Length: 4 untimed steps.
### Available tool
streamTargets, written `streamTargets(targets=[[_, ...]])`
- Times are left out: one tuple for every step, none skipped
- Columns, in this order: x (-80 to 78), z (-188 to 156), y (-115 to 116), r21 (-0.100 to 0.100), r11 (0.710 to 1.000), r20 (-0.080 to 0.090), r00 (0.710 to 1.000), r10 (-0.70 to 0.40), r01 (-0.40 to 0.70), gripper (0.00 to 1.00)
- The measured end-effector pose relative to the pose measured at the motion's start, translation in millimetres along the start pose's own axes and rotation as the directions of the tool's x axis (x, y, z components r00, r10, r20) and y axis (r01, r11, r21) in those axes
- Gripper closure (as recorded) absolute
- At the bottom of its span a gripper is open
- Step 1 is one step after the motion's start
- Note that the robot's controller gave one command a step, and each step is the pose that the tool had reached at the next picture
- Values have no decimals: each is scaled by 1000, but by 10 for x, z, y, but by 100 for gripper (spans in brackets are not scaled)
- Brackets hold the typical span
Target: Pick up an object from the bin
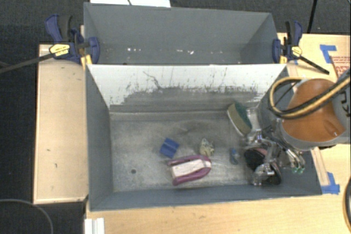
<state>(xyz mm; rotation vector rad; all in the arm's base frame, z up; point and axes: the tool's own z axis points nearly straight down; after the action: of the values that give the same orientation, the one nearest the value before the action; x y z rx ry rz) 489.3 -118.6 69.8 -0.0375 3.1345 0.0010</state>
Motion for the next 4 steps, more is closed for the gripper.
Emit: streamTargets(targets=[[-35, -41, 6, 0, 1000, 10, 1000, -4, 4, 100], [-47, -176, -17, -1, 1000, -3, 1000, 18, -18, 100], [-132, -195, 16, 1, 1000, -2, 1000, 22, -22, 100], [-129, -195, 21, 0, 1000, -3, 1000, 16, -16, 100]])
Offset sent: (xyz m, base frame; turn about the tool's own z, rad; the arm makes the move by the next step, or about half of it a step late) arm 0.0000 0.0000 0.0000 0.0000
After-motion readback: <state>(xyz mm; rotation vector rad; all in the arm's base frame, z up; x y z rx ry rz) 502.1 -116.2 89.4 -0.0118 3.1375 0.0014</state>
